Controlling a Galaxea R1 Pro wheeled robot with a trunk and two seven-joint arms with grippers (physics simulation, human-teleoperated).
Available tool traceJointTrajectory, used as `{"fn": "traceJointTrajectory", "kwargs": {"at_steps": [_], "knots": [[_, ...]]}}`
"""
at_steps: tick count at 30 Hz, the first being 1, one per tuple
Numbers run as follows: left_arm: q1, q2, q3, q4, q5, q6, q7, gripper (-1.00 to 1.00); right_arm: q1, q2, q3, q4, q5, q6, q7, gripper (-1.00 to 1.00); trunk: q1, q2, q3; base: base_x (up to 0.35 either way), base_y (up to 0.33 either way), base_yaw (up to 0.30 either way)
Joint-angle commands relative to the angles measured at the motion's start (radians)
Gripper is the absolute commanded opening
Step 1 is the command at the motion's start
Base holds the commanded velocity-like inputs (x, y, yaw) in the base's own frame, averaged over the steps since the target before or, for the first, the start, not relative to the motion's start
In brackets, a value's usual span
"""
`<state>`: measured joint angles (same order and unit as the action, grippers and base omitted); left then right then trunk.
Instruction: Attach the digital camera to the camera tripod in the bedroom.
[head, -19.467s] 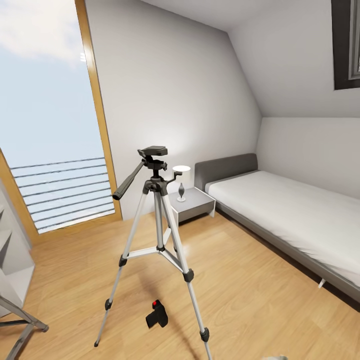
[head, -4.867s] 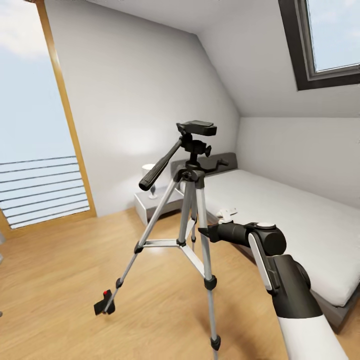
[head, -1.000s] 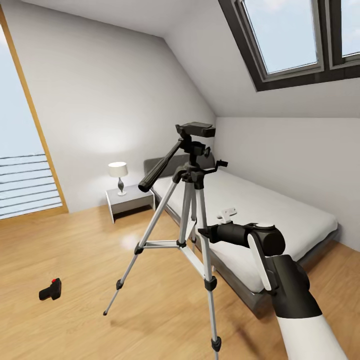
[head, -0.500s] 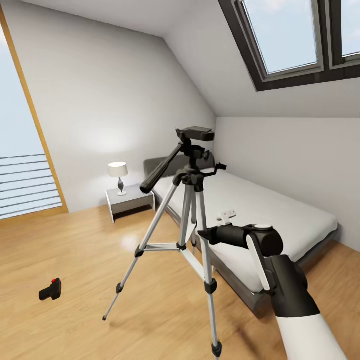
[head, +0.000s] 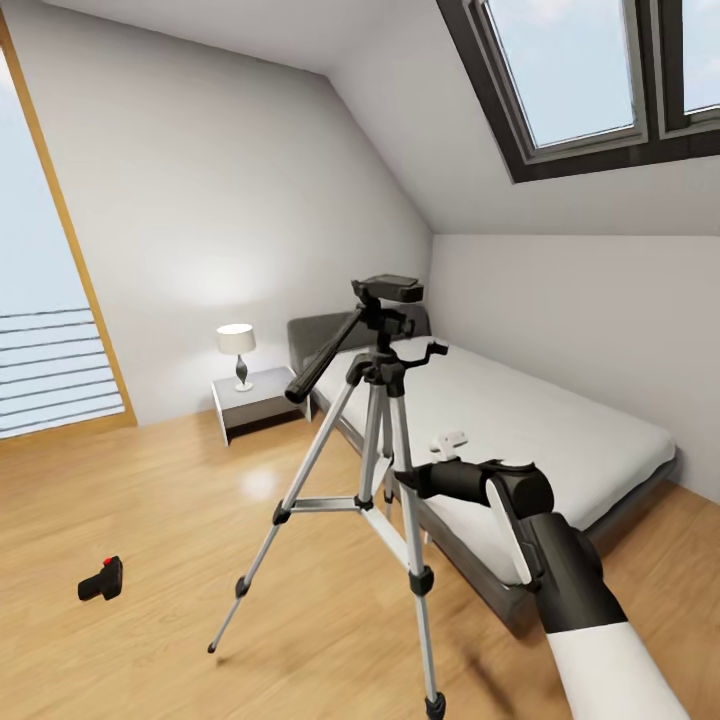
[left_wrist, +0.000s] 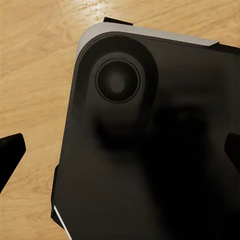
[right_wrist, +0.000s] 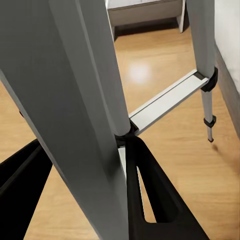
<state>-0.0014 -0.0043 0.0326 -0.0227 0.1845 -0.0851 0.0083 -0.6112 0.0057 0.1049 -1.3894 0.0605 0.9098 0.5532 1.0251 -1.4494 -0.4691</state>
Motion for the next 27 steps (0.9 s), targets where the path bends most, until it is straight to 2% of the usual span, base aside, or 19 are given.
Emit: {"fn": "traceJointTrajectory", "kwargs": {"at_steps": [1, 27], "knots": [[0.000, 0.000, 0.003, 0.000, 0.004, -0.002, 0.001, 1.00, -0.001, 0.000, -0.001, 0.002, -0.002, 0.000, 0.006, -1.00, 0.000, -0.001, -0.001, 0.000, 0.000, 0.000], [0.000, 0.000, 0.003, 0.000, 0.004, -0.002, 0.001, 1.00, -0.001, 0.001, -0.002, 0.053, -0.006, -0.022, -0.004, -1.00, 0.000, -0.001, -0.001, 0.000, 0.000, 0.000]]}}
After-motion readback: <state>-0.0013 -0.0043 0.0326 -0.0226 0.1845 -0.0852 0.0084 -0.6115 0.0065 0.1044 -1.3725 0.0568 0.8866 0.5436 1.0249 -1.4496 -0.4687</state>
